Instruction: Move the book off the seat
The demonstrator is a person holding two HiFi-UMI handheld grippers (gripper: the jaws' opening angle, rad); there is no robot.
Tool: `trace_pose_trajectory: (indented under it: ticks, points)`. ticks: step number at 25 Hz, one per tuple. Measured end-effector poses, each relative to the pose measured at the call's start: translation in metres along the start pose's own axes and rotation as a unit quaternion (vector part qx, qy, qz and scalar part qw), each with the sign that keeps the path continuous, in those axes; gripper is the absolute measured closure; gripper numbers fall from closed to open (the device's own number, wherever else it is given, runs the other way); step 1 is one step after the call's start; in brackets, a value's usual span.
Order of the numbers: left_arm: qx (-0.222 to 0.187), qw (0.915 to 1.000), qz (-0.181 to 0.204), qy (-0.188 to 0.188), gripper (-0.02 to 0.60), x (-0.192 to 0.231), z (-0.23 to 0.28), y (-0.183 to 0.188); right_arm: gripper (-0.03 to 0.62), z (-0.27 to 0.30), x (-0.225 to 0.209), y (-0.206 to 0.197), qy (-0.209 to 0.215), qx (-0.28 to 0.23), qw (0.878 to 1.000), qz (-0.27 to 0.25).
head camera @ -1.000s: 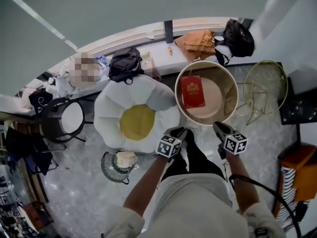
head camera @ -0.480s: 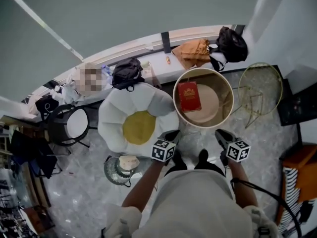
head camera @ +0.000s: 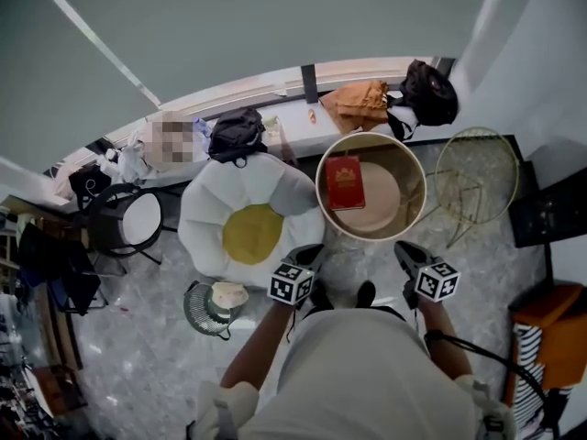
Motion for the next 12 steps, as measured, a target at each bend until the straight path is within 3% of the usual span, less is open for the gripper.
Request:
trace_pose_trajectory:
  ticks: [12]
  points:
    - [-0.009, 0.9999, -0.007, 0.004, 0.58, -0.015, 0.001, 0.002, 0.548, -0.015, -0.01, -0.001, -0.002, -0.007, 1.0, 0.008]
Point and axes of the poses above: the fingertips, and each gripper's own axes: z forward along the fingers, x to its left, y out of its top, the point moved 4 cm from there along -z, backward along the fingers, and after that the axes turned 6 degrees about -y, right-handed, at the moved point
